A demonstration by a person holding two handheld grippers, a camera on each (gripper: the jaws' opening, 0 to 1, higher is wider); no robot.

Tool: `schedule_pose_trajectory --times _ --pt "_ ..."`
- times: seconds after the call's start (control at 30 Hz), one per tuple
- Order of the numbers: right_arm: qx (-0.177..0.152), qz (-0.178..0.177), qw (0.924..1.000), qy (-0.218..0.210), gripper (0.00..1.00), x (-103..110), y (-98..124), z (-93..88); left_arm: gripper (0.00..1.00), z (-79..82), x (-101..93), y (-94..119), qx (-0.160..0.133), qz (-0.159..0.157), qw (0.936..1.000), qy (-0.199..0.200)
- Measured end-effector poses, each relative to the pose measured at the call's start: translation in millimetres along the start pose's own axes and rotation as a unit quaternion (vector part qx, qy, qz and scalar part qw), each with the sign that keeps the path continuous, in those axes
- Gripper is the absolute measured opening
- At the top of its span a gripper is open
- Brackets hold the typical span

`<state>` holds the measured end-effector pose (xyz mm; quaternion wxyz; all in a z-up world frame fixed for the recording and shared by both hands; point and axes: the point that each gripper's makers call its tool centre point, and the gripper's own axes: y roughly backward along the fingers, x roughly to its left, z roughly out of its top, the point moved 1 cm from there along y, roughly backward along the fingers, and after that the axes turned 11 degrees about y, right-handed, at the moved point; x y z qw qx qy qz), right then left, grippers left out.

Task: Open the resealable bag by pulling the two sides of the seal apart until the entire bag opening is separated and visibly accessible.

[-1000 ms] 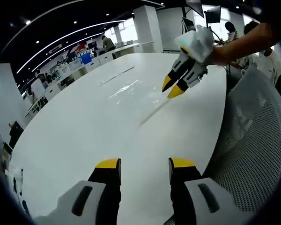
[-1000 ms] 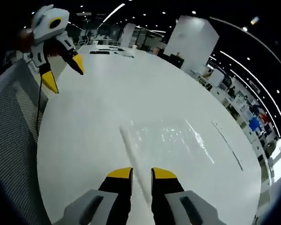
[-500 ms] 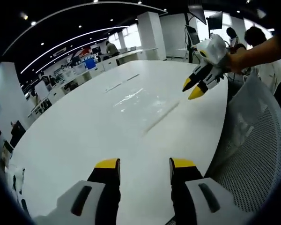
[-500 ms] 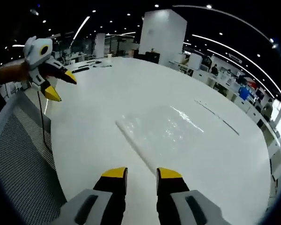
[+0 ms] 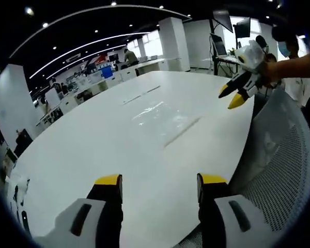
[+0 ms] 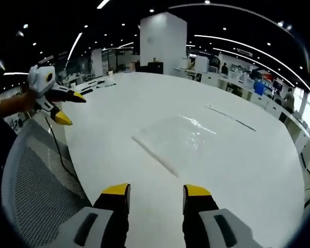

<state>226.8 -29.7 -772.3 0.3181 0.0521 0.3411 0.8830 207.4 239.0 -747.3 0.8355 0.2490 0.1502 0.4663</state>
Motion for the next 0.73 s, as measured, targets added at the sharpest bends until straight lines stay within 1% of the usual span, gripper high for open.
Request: schedule_pose_trajectory --times 0.03,0.13,0.2,0.23,0.27,0.3,0.33,0.43,0.47,0.57,0.73 --pt "-0.003 -0.001 1.0 -0.005 0.43 0.9 2.0 0.7 0.62 -0.3 0.0 0.9 -0.003 0.0 1.0 0.009" --pt "-0.02 -0.007 0.9994 -0.025 0.46 3.1 9.7 5.1 0.66 4.3 0.4 5.6 -0.031 0.001 0.9977 0.06" --pt "-0.026 -0.01 0.9991 -0.033 0.47 3.9 13.9 6.4 0.69 7.9 0.8 8.4 -0.048 -0.002 0.9956 0.08" --pt "-0.029 -0.011 0.9988 -0.038 0.49 4.3 15.9 6.7 0.7 10.2 1.1 9.8 -0.058 -0.003 0.9942 0.09" --pt "-0.031 -0.014 0.9982 -0.049 0.5 4.7 19.0 7.0 0.71 14.2 0.6 12.3 -0.075 -0.008 0.9919 0.103" --pt "-0.033 -0.015 0.9979 -0.053 0.52 5.2 20.9 7.2 0.72 16.2 1.0 14.1 -0.083 -0.009 0.9902 0.112" --pt "-0.034 -0.014 0.9979 -0.054 0.56 6.7 23.5 7.1 0.73 17.9 1.9 16.3 -0.091 -0.009 0.9884 0.121" --pt "-0.036 -0.013 0.9978 -0.055 0.63 10.8 28.9 7.3 0.82 18.1 3.3 18.6 -0.095 -0.007 0.988 0.122" --pt "-0.036 -0.015 0.9977 -0.056 0.64 11.0 30.2 7.1 0.86 18.2 3.8 18.6 -0.095 -0.005 0.9882 0.12" --pt "-0.041 -0.022 0.997 -0.062 0.64 10.1 35.3 7.1 0.94 15.7 5.4 18.2 -0.089 0.005 0.9892 0.116" --pt "-0.044 -0.023 0.9961 -0.073 0.64 11.1 39.9 5.9 0.96 14.3 1.7 17.8 -0.087 0.005 0.9891 0.119"
